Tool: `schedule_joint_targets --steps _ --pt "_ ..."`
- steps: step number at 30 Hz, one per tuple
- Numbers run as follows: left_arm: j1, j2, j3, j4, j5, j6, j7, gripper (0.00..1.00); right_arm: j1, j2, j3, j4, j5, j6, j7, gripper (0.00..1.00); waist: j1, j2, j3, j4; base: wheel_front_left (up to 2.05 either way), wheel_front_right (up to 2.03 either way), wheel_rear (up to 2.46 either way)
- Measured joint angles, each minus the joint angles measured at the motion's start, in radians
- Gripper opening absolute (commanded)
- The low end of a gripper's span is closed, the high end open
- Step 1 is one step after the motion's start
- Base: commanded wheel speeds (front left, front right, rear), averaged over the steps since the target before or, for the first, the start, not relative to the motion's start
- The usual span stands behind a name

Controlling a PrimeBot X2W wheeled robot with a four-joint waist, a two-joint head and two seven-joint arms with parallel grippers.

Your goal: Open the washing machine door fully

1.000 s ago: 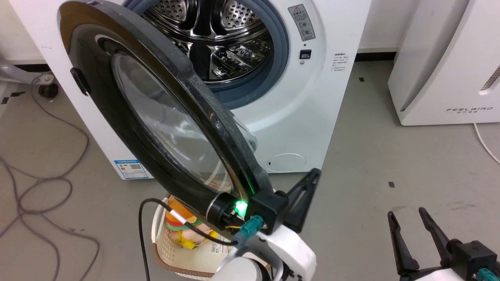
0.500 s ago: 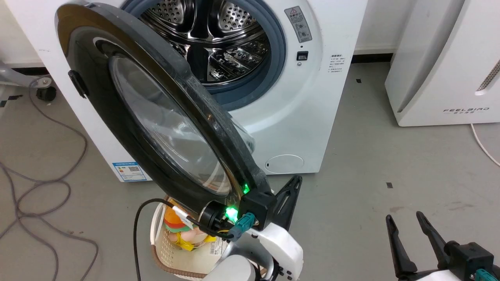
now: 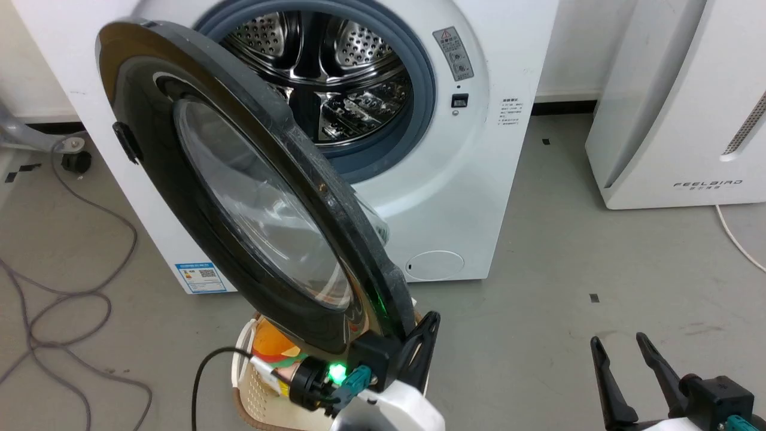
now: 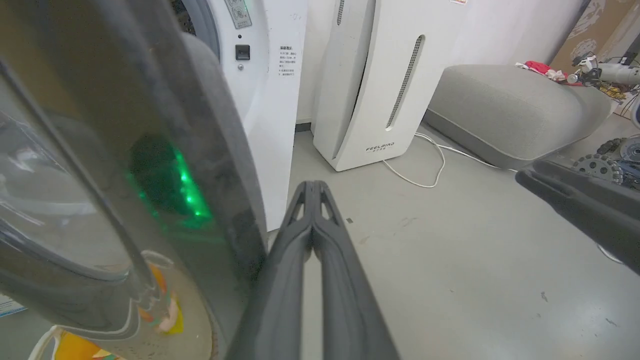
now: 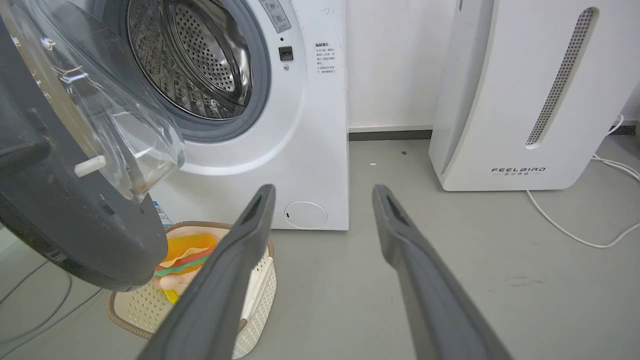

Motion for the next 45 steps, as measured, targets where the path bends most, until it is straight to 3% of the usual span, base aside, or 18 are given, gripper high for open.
schedule_joint_targets --steps 6,32,45 --pt "0.04 0.019 0.003 -0.026 -0.007 0.017 -0.011 0.0 0.007 0.0 -0.008 0.001 0.007 0.0 0.005 1.0 0.0 0.0 -0.014 0.009 0.0 0.0 0.0" --pt "-0.002 0.024 -0.001 -0.05 -0.006 0.019 -0.034 0.0 0.022 0.0 0.004 0.007 0.028 0.0 0.026 1.0 0.0001 0.0 -0.021 0.032 0.0 0.0 0.0" --pt "0.119 0.149 -0.024 -0.277 0.056 0.107 0.014 0.0 0.023 0.0 0.009 0.042 0.052 0.0 0.02 1.0 0.0001 0.0 -0.017 0.077 0.0 0.0 0.0"
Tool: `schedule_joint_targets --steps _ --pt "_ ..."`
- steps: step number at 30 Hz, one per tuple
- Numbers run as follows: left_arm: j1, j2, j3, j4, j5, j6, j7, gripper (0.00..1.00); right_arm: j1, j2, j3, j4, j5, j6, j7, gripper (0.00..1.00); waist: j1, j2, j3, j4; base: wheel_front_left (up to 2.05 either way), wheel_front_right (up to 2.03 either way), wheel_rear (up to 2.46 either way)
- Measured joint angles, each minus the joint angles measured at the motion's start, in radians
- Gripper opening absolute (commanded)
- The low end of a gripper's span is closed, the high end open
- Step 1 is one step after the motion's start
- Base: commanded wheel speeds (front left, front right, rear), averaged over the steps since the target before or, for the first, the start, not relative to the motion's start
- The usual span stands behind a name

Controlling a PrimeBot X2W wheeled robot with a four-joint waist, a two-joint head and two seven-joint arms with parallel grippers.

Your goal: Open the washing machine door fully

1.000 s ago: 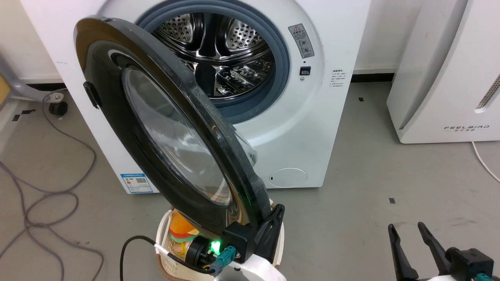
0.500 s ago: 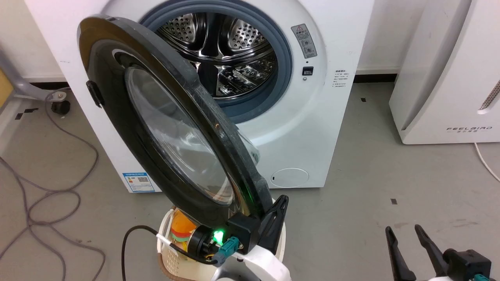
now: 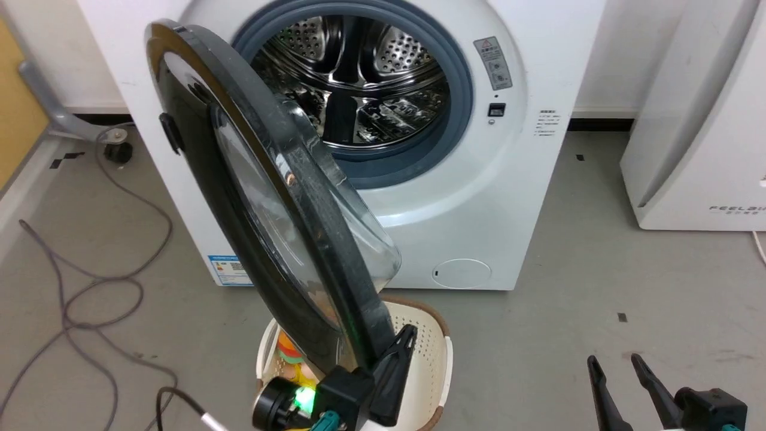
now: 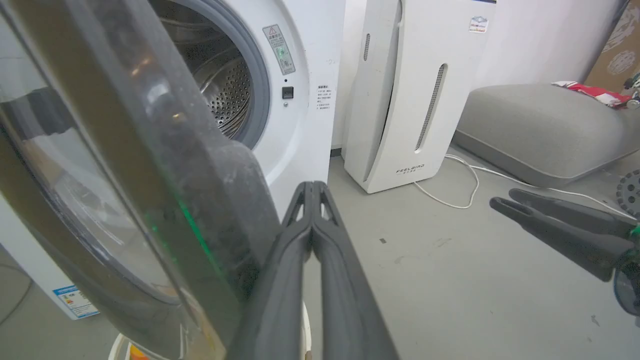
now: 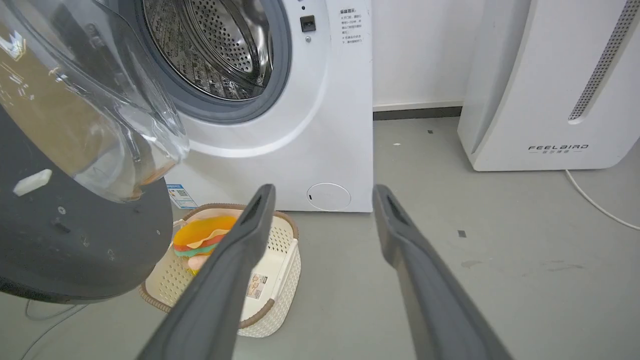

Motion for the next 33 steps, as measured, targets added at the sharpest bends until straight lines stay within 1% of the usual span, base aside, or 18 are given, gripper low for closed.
schedule_joint_targets --steps 11,20,25,28,30,33 --pt "0.083 0.066 0.033 -0.165 0.017 0.107 0.046 0.0 0.0 0.0 -0.001 0.034 0.015 0.0 -0.004 1.0 0.0 0.0 0.0 0.059 0.0 0.0 0.0" --pt "0.156 0.099 0.067 -0.247 0.016 0.173 0.068 0.0 -0.002 0.0 -0.004 0.056 0.018 0.0 -0.006 1.0 0.0 0.0 0.006 0.146 0.0 0.0 0.0" --pt "0.194 0.121 0.126 -0.266 0.007 0.224 0.056 0.0 -0.003 0.001 -0.013 0.058 0.018 0.0 -0.012 1.0 0.0 0.0 0.011 0.203 0.0 0.0 0.0" --pt "0.21 0.13 0.172 -0.268 -0.006 0.246 0.035 0.0 -0.003 0.001 -0.018 0.056 0.018 0.0 -0.013 1.0 0.0 0.0 0.015 0.237 0.0 0.0 0.0" --pt "0.219 0.137 0.205 -0.265 -0.024 0.253 0.019 0.0 -0.004 0.001 -0.022 0.052 0.017 0.0 -0.013 1.0 0.0 0.0 0.019 0.257 0.0 0.0 0.0" --pt "0.226 0.153 0.259 -0.247 -0.057 0.253 -0.011 0.0 -0.004 0.001 -0.028 0.04 0.014 0.0 -0.011 1.0 0.0 0.0 0.024 0.283 0.0 0.0 0.0"
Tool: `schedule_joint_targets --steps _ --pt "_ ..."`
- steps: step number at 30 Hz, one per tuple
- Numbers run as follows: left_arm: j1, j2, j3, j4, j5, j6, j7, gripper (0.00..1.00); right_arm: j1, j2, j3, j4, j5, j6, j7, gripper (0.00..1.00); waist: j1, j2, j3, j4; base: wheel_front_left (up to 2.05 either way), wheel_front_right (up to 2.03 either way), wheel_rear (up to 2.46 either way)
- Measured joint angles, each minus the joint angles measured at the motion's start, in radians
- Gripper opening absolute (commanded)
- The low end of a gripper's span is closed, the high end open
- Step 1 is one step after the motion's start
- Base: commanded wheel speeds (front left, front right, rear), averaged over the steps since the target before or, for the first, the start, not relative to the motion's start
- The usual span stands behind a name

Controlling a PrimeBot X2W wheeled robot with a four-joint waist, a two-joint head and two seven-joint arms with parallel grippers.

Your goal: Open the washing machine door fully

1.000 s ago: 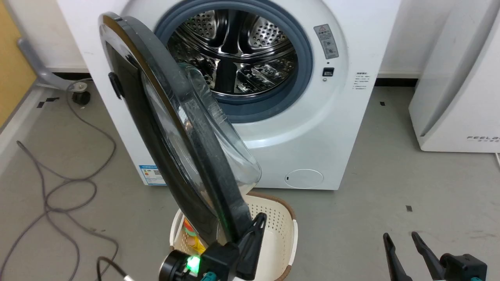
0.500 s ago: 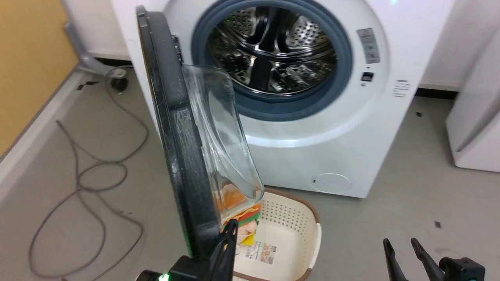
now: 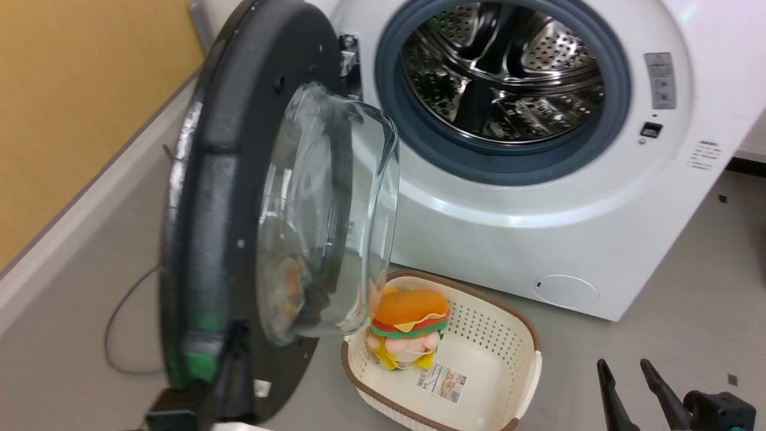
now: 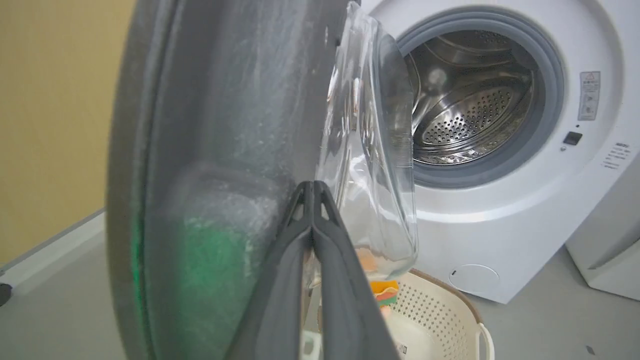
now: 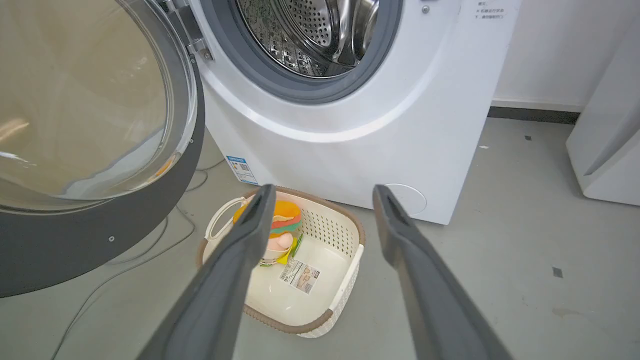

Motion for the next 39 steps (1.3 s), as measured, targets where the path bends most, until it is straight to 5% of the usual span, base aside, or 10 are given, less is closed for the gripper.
schedule_joint_targets --steps 21,33,34,36,39 --pt "-0.048 0.091 0.34 0.369 -0.192 -0.161 -0.136 0.0 0.0 0.0 0.005 -0.043 -0.017 0.0 0.027 1.0 0.0 0.0 0.012 -0.032 0.0 0.0 0.0" --pt "-0.012 0.02 0.344 0.414 -0.165 -0.193 -0.143 0.0 0.001 0.0 0.014 -0.047 -0.026 0.0 0.032 1.0 0.0 0.0 -0.025 -0.064 0.0 0.0 0.0" --pt "0.003 0.011 0.336 0.409 -0.163 -0.192 -0.143 0.27 0.001 0.0 0.014 -0.047 -0.027 0.0 0.031 1.0 0.0 0.0 -0.029 -0.069 0.0 0.0 0.0" --pt "0.029 -0.008 0.316 0.395 -0.158 -0.186 -0.143 1.0 0.001 0.0 0.015 -0.047 -0.031 0.0 0.03 1.0 0.0 0.0 -0.038 -0.077 0.0 0.0 0.0" --pt "0.051 -0.023 0.286 0.372 -0.135 -0.183 -0.143 1.0 0.001 0.0 0.018 -0.05 -0.037 0.0 0.03 1.0 0.0 0.0 -0.048 -0.092 0.0 0.0 0.0"
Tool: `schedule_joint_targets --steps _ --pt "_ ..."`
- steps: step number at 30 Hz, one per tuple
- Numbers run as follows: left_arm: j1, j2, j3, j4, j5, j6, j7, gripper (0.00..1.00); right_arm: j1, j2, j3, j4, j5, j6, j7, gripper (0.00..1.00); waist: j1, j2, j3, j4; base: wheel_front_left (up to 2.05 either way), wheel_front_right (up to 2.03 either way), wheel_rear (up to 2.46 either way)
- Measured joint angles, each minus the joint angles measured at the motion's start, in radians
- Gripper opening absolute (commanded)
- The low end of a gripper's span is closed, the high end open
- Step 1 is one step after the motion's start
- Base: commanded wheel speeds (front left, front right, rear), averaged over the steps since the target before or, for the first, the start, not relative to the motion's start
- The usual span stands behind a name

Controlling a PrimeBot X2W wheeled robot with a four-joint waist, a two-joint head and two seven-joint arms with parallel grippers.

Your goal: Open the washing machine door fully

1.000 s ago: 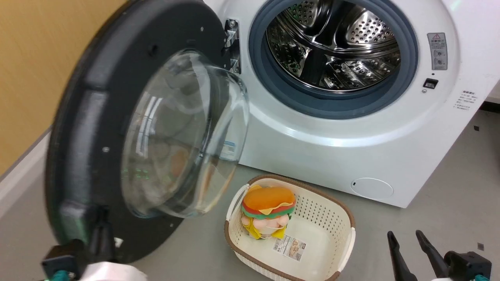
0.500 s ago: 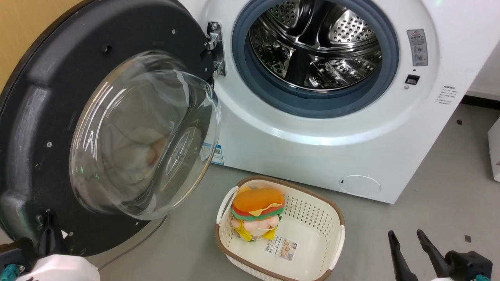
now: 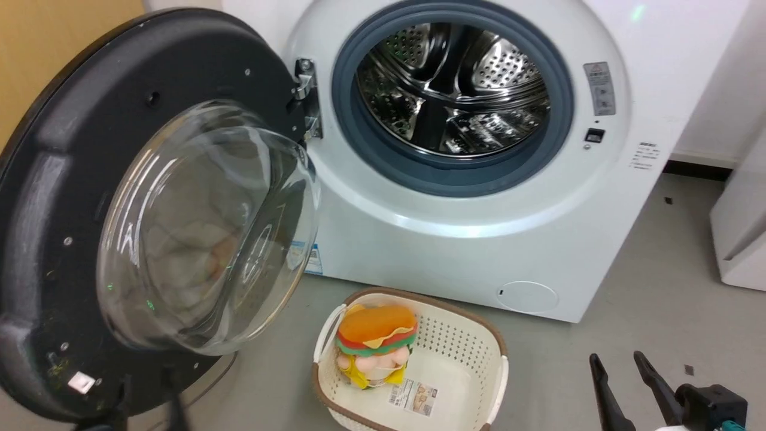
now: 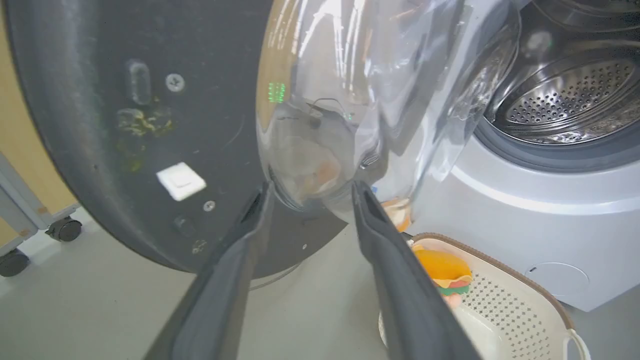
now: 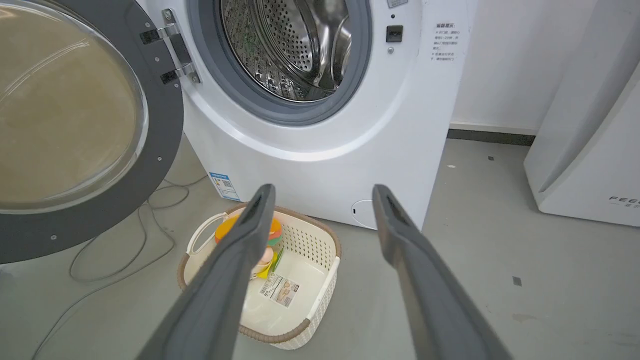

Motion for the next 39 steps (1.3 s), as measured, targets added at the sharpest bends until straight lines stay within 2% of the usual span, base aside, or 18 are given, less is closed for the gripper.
schedule_joint_targets --steps 6,12,18,28,39 --pt "0.015 -0.035 -0.072 -0.075 0.086 -0.004 0.0 1.0 0.001 0.0 0.0 -0.021 -0.014 0.0 0.001 1.0 0.0 0.0 -0.013 -0.037 0.0 0.0 0.0" --pt "0.008 -0.067 -0.14 -0.096 0.145 -0.055 0.0 1.0 0.002 0.0 -0.005 -0.061 -0.035 0.0 0.014 1.0 0.0 0.0 -0.021 -0.09 0.0 0.0 0.0" --pt "-0.05 -0.079 -0.182 -0.054 0.17 -0.091 0.0 1.0 0.007 0.0 -0.012 -0.11 -0.063 0.0 0.032 1.0 0.0 0.0 -0.024 -0.158 0.0 0.0 0.0" --pt "-0.116 -0.054 -0.19 0.021 0.19 -0.126 0.0 1.0 0.023 0.0 -0.018 -0.16 -0.068 0.0 0.049 1.0 0.0 0.0 -0.02 -0.241 0.0 0.0 0.0" --pt "-0.116 -0.045 -0.172 0.042 0.164 -0.124 0.002 1.0 0.023 0.0 0.008 -0.161 -0.068 0.0 0.049 1.0 0.0 0.0 -0.013 -0.241 0.0 0.0 0.0"
